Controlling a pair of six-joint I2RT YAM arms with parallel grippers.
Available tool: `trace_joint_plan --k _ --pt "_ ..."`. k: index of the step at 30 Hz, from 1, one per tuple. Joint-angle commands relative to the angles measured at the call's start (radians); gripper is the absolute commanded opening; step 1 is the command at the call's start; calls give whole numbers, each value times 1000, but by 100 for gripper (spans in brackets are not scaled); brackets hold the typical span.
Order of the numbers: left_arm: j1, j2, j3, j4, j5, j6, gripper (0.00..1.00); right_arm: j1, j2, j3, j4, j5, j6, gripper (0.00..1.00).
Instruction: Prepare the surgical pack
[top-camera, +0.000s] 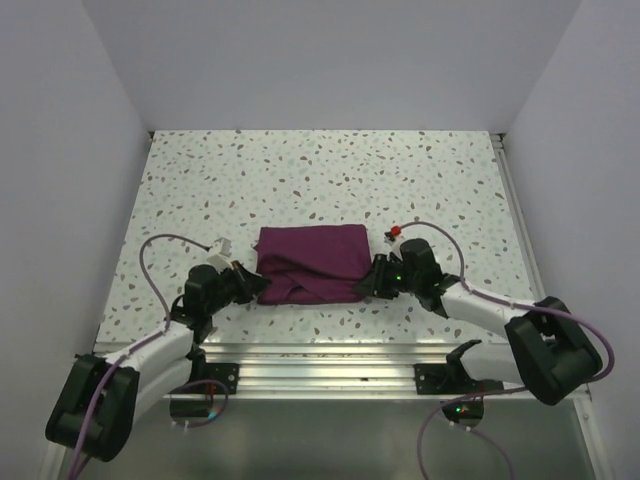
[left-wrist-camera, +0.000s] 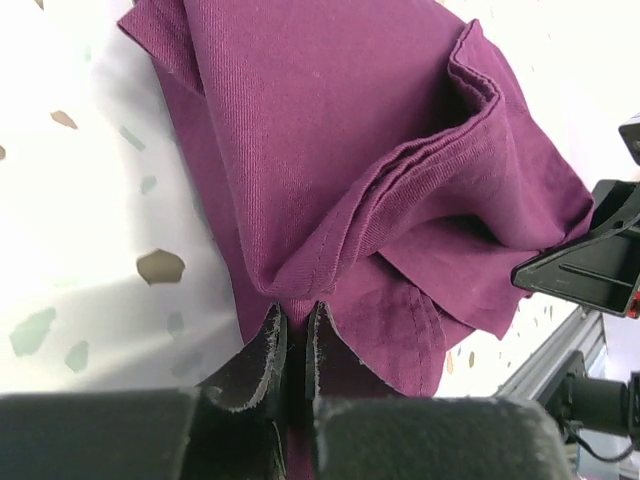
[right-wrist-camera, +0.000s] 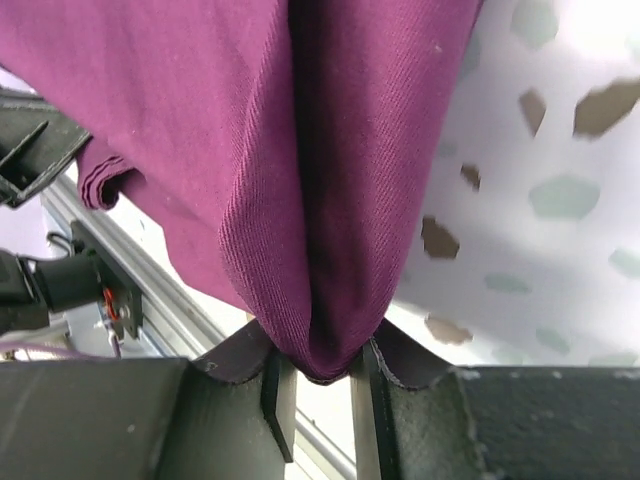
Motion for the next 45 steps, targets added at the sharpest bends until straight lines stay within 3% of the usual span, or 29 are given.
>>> trace_joint_plan --k 1,12,18,22,24,27,30,38,42,45 --pt "-5 82 -2 23 2 23 0 5 77 85 -2 63 -66 20" --pt "-30 500 87 388 -13 -27 0 -124 324 285 33 -7 -86 23" --pt "-53 617 193 419 -41 -33 0 -136 375 389 -13 13 -96 27" --pt "-74 645 239 413 -55 -36 1 -136 360 408 -55 55 -107 36" --pt "-94 642 245 399 -72 -37 6 -136 326 402 -68 89 -107 38" --pt "-106 602 222 361 -108 -31 27 -135 234 351 -77 149 -77 48" --pt "-106 522 197 286 -161 -17 34 -135 110 270 -97 229 -35 56" --pt "-108 335 160 111 -245 22 46 -90 -65 277 -226 300 -26 62" --pt "-108 275 156 57 -274 33 54 -58 -75 283 -203 273 87 65" --pt "-126 216 156 21 -305 42 56 14 -58 303 -177 342 199 68"
